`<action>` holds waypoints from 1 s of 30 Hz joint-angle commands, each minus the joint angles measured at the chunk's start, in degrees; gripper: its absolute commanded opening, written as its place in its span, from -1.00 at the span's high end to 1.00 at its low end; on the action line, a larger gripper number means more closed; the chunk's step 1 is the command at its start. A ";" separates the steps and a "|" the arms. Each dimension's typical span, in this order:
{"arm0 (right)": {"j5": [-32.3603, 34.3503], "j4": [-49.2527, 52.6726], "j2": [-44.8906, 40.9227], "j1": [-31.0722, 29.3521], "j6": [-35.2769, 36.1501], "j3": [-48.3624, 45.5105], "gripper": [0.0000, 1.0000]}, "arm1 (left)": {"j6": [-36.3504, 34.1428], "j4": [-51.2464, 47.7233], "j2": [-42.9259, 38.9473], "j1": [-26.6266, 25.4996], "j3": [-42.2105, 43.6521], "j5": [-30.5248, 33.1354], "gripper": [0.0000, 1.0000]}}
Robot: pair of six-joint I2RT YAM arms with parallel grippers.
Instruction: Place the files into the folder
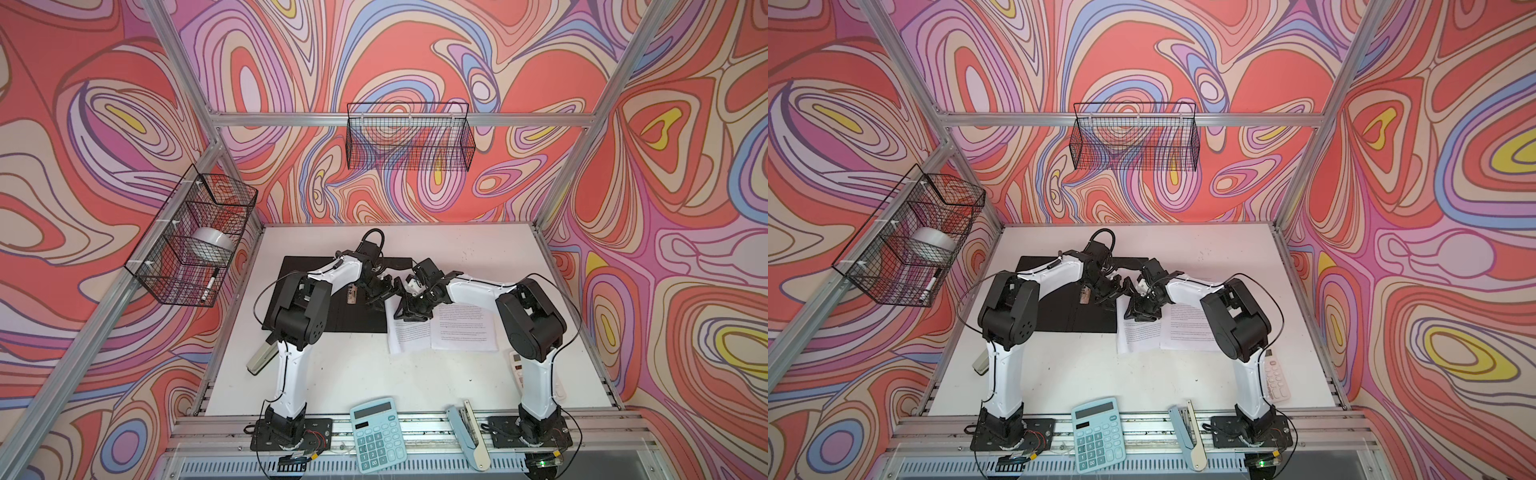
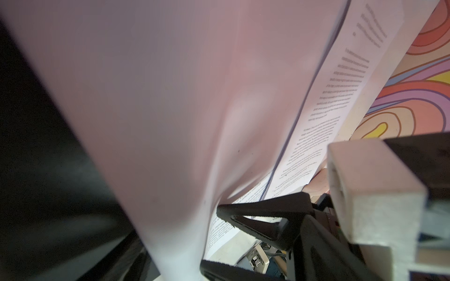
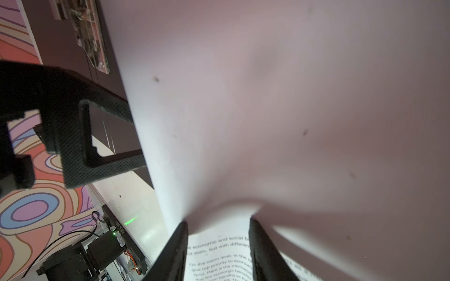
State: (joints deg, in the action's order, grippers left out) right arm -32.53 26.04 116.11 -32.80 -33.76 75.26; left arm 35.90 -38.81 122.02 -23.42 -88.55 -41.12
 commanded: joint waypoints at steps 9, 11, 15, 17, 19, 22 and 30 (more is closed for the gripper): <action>-1.02 -4.16 -0.83 -0.25 -2.09 -2.16 0.12 | 0.13 -0.08 -4.68 -0.02 2.94 1.68 0.16; -1.16 -4.24 -1.04 -0.25 -2.10 -2.23 0.12 | 0.00 -0.18 -4.68 0.04 2.95 1.89 0.42; -1.08 -3.92 -1.58 -0.25 -1.77 -2.31 0.12 | -0.14 -0.86 -4.42 0.11 2.64 2.59 0.62; -0.72 -3.57 -2.29 -0.25 -1.46 -2.29 0.13 | -0.72 -1.63 -4.44 0.04 2.29 3.78 0.79; -0.20 -3.00 -3.08 -0.25 -1.10 -2.16 0.12 | -1.36 -2.49 -4.59 0.05 2.09 5.68 0.91; 0.66 -1.83 -4.22 -0.25 -0.48 -1.58 0.12 | -2.24 -3.93 -4.93 0.13 1.73 8.41 0.97; 7.40 1.93 -11.33 -0.25 1.60 -0.38 0.11 | -6.49 -7.10 -10.18 0.83 -1.41 9.77 1.00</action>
State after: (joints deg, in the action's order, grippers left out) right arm -29.47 25.87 108.73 -32.82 -34.02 73.91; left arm 32.38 -43.05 116.57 -22.98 -87.31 -32.75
